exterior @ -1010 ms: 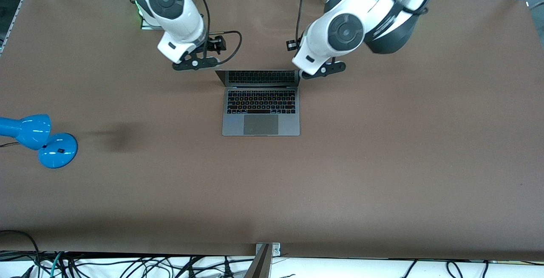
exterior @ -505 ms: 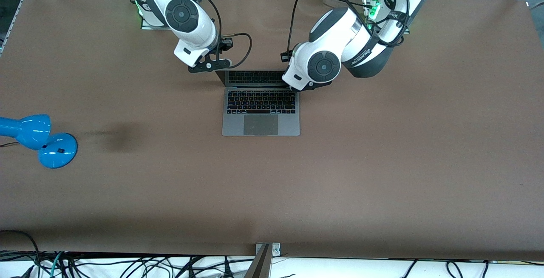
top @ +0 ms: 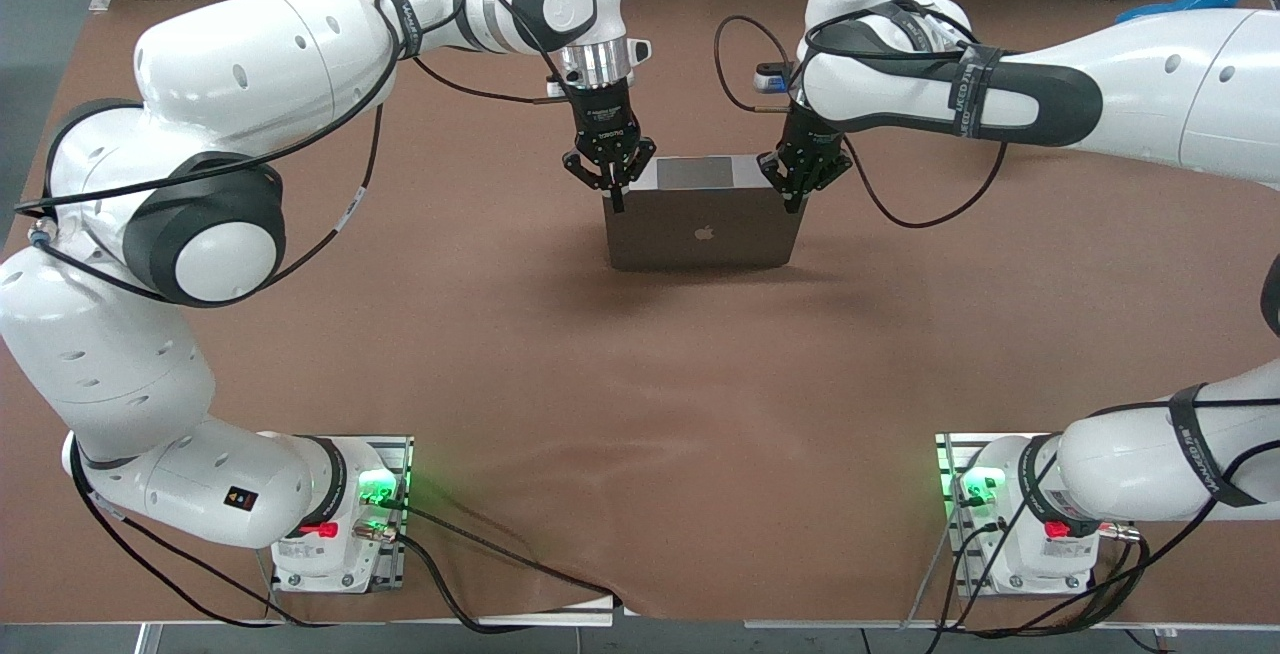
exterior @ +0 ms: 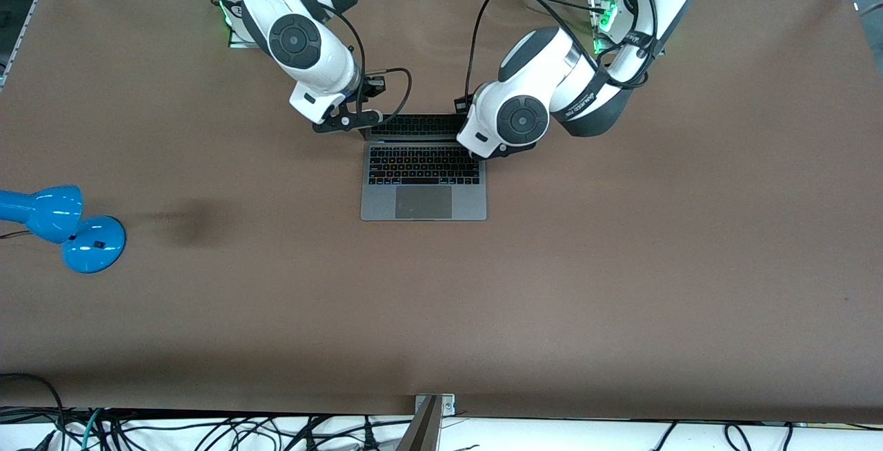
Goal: Close laptop with both arms from behind
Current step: 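Lower both grippers behind the raised laptop screen, then push the screen forward with both grippers, folding it onto the keyboard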
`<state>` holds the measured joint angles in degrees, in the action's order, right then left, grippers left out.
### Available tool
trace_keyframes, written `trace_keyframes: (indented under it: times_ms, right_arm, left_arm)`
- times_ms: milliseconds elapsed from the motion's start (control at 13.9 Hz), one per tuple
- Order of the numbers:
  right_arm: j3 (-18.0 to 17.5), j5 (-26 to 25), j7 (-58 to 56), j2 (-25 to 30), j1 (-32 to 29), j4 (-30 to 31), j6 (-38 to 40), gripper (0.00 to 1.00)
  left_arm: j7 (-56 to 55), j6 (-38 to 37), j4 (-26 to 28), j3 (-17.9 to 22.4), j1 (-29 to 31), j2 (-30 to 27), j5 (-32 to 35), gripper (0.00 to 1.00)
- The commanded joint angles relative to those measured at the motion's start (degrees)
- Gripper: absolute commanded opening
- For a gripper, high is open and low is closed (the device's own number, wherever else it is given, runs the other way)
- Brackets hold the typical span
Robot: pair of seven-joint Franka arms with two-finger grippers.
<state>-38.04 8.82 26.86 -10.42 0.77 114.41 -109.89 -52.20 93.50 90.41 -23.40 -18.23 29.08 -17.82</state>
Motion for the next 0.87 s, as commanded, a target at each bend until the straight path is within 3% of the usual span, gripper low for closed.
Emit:
trace_keyframes:
  times_ms: [0, 361, 793]
  right_arm:
    - [-0.28, -2.65, -0.05, -4.42, -0.15, -4.09, 0.03, 0.0]
    - [0.07, -7.49, 0.03, -11.1, -0.24, -9.98, 0.03, 0.0]
    - [1.13, -11.71, -0.05, -16.81, -0.5, -16.04, -0.06, 0.0]
  left_arm:
    - [1.04, 2.2, -1.9, 0.11, -0.49, 2.91, 1.82, 0.0]
    - [1.04, 3.0, -2.69, 0.54, -0.31, 4.93, 2.44, 0.0]
    - [0.87, 3.44, -9.45, 0.72, -0.22, 10.64, 3.23, 0.0]
